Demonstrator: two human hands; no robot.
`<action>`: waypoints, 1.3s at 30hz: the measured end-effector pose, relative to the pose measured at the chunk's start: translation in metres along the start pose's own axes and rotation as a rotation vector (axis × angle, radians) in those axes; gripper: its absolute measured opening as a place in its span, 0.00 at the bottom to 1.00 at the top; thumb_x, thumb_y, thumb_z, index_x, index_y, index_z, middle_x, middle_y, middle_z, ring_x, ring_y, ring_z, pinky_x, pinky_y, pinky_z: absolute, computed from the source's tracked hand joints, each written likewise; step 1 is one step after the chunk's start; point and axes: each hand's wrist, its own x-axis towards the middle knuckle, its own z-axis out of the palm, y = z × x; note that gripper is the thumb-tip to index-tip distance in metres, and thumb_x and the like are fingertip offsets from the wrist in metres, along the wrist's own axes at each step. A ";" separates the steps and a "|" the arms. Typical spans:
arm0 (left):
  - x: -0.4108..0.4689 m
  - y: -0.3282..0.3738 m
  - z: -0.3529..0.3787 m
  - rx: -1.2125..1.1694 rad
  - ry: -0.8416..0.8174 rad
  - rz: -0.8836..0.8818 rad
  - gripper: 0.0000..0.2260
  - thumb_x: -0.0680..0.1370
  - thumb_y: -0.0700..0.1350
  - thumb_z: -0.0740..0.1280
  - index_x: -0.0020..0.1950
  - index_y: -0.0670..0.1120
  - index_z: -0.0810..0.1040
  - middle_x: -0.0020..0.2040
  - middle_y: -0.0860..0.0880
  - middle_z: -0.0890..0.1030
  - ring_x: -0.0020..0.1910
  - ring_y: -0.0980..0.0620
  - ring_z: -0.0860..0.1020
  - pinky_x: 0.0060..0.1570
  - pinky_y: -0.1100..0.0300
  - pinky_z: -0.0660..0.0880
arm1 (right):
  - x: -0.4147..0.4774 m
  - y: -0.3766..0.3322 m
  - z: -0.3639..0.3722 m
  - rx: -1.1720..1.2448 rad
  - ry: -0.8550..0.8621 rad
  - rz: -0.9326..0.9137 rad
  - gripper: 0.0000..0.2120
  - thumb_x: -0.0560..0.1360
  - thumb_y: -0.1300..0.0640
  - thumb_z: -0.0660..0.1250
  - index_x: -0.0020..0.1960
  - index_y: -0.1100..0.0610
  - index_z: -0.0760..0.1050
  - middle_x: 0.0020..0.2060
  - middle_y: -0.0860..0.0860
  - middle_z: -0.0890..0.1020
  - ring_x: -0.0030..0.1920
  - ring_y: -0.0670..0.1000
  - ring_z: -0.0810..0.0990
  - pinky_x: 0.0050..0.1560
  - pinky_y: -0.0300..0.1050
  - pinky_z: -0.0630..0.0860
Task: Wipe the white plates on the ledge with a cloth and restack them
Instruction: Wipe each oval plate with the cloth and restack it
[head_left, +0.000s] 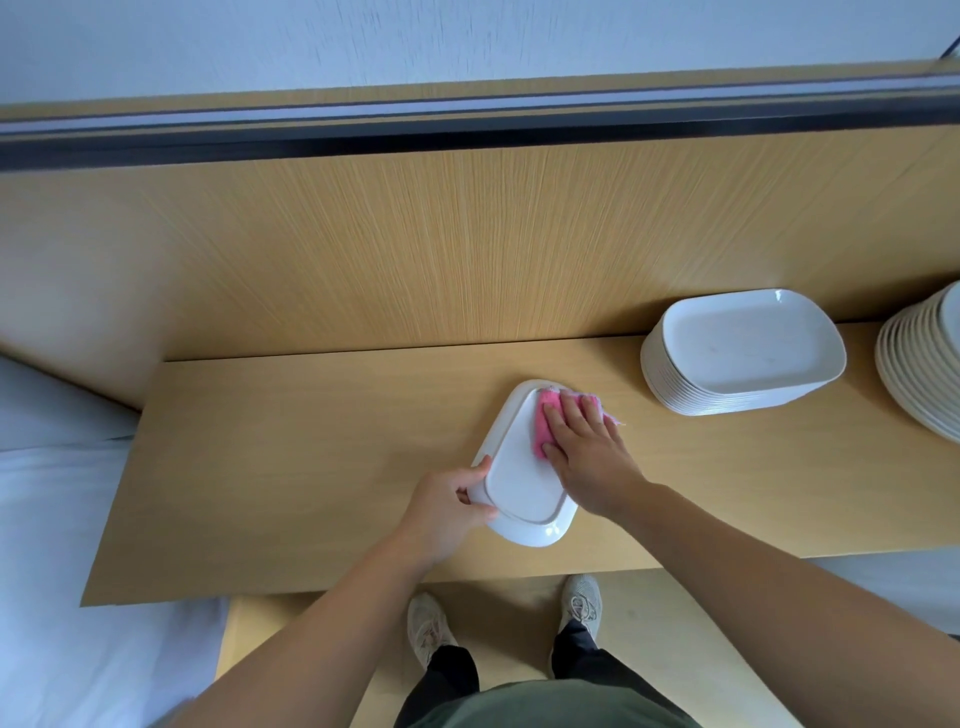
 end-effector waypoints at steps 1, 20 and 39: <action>0.001 0.000 -0.001 0.000 -0.002 -0.006 0.29 0.70 0.34 0.73 0.70 0.47 0.73 0.46 0.51 0.79 0.41 0.61 0.73 0.45 0.71 0.72 | 0.004 -0.002 -0.002 -0.006 0.007 -0.002 0.28 0.84 0.46 0.45 0.79 0.51 0.38 0.79 0.49 0.42 0.78 0.57 0.37 0.76 0.56 0.42; 0.007 0.017 -0.010 -0.057 0.020 -0.013 0.28 0.70 0.31 0.73 0.69 0.45 0.74 0.52 0.47 0.82 0.44 0.56 0.77 0.48 0.65 0.77 | -0.033 0.005 0.035 0.024 0.085 -0.525 0.25 0.82 0.52 0.52 0.78 0.50 0.54 0.77 0.48 0.60 0.77 0.58 0.55 0.72 0.64 0.59; -0.040 0.063 -0.031 -0.064 0.369 0.155 0.08 0.79 0.41 0.63 0.49 0.55 0.76 0.46 0.52 0.81 0.46 0.50 0.78 0.42 0.60 0.72 | -0.052 -0.018 -0.100 0.375 0.479 -0.672 0.18 0.83 0.58 0.57 0.72 0.54 0.70 0.53 0.48 0.80 0.50 0.51 0.78 0.48 0.50 0.76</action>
